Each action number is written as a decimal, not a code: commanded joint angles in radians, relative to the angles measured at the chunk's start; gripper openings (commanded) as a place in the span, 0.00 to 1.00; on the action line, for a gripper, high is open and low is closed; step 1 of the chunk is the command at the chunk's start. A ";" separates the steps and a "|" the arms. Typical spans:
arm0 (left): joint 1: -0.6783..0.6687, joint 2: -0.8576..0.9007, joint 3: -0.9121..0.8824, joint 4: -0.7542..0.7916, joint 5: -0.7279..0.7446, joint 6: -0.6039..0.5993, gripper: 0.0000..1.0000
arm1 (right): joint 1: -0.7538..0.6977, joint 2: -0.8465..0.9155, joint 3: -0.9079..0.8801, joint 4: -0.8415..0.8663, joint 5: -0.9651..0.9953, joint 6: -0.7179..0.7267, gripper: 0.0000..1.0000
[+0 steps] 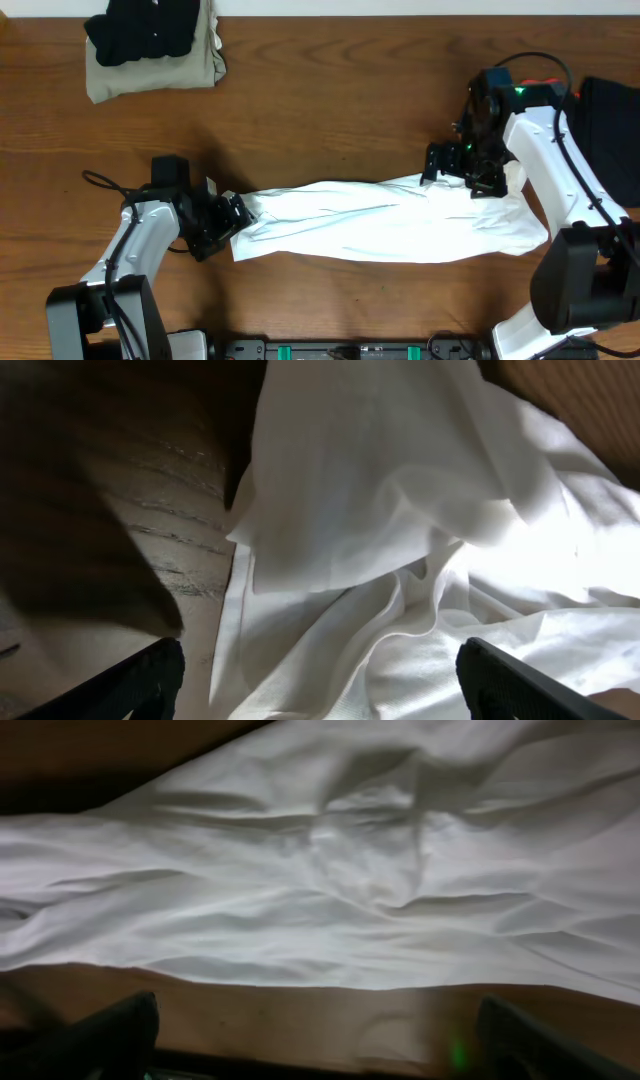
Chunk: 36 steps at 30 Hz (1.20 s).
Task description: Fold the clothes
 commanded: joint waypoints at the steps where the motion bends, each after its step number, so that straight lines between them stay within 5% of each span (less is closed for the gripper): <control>1: -0.007 0.021 -0.009 0.014 0.014 0.010 0.89 | 0.027 -0.002 0.019 -0.002 -0.037 0.003 0.99; 15: -0.045 0.134 -0.010 0.070 0.043 0.010 0.83 | 0.039 -0.003 0.019 0.000 -0.044 0.007 0.98; 27: -0.046 0.150 -0.009 0.076 0.027 0.009 0.06 | 0.041 -0.003 0.019 0.000 -0.040 0.006 0.99; 36: -0.031 0.149 0.024 0.023 -0.079 -0.029 0.06 | 0.064 -0.003 0.018 -0.001 -0.006 0.003 0.99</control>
